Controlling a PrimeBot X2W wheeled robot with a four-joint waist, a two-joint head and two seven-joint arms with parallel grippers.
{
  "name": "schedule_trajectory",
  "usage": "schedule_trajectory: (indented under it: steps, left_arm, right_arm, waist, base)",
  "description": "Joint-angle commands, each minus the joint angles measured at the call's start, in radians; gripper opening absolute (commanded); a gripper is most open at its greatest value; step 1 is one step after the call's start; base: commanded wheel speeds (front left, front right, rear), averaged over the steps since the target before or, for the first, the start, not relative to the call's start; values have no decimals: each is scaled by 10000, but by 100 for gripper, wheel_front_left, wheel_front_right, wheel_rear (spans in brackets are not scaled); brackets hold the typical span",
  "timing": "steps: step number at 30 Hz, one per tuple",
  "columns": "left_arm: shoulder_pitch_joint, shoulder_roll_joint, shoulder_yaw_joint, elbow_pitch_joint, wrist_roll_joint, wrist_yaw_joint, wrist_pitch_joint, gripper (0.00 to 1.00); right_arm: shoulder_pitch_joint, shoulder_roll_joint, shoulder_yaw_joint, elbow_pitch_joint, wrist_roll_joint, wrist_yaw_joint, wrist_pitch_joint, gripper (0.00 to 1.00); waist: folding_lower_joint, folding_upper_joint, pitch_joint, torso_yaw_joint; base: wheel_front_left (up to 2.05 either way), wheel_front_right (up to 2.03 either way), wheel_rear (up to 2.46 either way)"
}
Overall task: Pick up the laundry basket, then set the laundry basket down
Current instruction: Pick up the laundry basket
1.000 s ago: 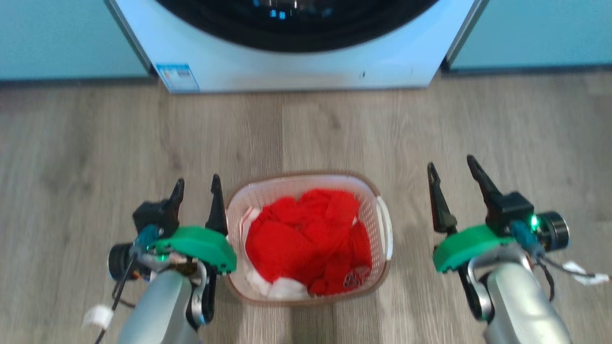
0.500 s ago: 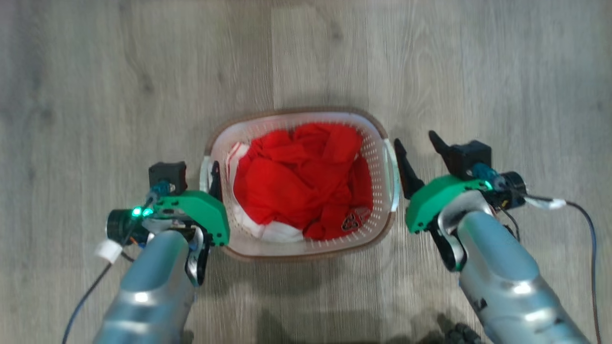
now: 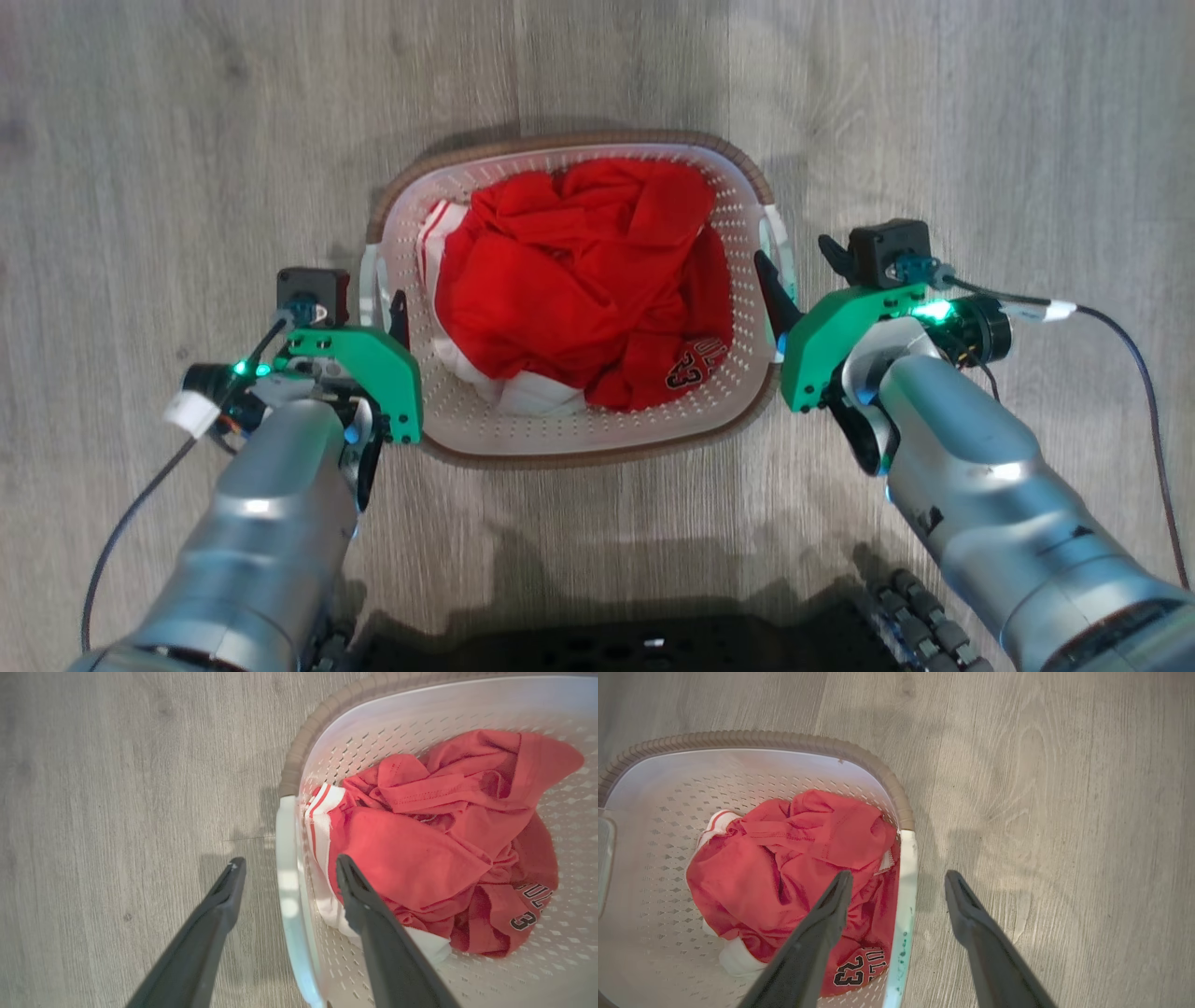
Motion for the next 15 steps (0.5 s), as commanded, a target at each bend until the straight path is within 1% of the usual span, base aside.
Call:
schedule_trajectory:
  steps: [1, 5, 9, 10, 11, 15]
  left_arm:
    - [-34, 208, 92, 77, -115, -77, -82, 100]
    - [-341, 208, -174, 436, -166, -245, 144, 100]
    - [-545, 208, -311, 544, -293, -450, 376, 100]
    - [-641, 208, -427, 592, -384, -593, 617, 100]
    - [-686, 208, -500, 609, -414, -646, 731, 100]
    - [-872, 208, -657, 655, -666, -762, 1144, 100]
  right_arm:
    - [206, 112, 272, 33, 170, 71, 36, 100]
    - [-180, 112, 555, 529, 487, 71, 140, 100]
    - [-386, 112, 815, 681, 817, 71, 314, 100]
    - [-519, 112, 979, 793, 995, 71, 442, 100]
    - [-588, 112, 1063, 852, 1063, 71, 497, 100]
    - [-842, 112, 1325, 1025, 1395, 71, 689, 100]
  waist:
    - [-1, 0, 166, 12]
    - [-1, 0, 426, 18]
    - [-1, 0, 619, 38]
    - [-1, 0, 726, 39]
    - [-1, 0, 780, 43]
    - [-1, 0, 1011, 73]
  base:
    - [0, 0, 0]
    - [0, 0, 0]
    - [0, 0, 0]
    - [0, 0, 0]
    - [0, 0, 0]
    - [0, 0, 0]
